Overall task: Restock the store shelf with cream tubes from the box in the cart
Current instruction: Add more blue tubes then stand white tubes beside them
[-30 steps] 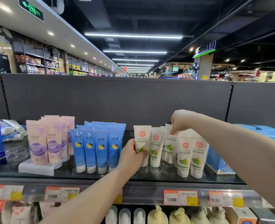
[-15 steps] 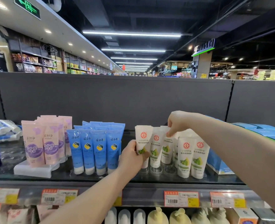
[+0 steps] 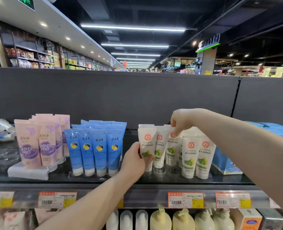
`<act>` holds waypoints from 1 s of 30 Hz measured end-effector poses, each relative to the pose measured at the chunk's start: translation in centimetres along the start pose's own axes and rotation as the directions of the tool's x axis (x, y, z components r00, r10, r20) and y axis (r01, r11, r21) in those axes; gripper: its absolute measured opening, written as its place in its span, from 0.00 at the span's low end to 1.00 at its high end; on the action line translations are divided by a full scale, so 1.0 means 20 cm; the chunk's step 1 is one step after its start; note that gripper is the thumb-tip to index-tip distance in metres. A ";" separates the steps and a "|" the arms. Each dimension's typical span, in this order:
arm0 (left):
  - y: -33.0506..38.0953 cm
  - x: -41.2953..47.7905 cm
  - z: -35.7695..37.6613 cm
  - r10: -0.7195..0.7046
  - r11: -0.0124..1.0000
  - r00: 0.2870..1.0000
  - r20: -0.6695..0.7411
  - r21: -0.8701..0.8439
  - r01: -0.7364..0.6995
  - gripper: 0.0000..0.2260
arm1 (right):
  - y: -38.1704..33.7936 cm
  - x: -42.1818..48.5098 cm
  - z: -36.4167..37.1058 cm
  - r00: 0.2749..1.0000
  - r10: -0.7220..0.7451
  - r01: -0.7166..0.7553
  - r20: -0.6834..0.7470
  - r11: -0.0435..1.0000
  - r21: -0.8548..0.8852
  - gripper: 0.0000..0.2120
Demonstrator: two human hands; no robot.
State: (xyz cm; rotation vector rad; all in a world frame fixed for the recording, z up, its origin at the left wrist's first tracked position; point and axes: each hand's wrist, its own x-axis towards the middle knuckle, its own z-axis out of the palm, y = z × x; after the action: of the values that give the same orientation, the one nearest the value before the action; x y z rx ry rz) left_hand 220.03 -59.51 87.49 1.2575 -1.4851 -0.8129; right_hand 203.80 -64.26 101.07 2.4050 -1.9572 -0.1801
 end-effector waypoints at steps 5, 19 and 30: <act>0.01 -0.01 0.00 0.021 0.998 0.999 0.025 -0.063 -0.020 0.12 | 0.01 0.02 0.06 0.998 -0.042 0.044 -0.043 0.997 0.060 0.10; 0.06 -0.01 0.03 0.039 0.998 0.998 0.046 -0.044 -0.037 0.14 | -0.02 -0.02 0.00 0.976 -0.087 0.114 -0.198 0.985 0.130 0.11; 0.08 -0.01 0.13 0.027 1.000 0.971 0.239 -0.016 -0.024 0.13 | -0.05 -0.18 0.02 0.974 -0.191 0.206 -0.124 0.970 0.128 0.07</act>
State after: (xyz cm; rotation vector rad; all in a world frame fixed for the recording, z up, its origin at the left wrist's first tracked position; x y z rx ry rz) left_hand 216.99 -59.12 88.23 1.1588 -1.6804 -0.9829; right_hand 204.06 -60.44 100.72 2.6349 -1.7357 0.0879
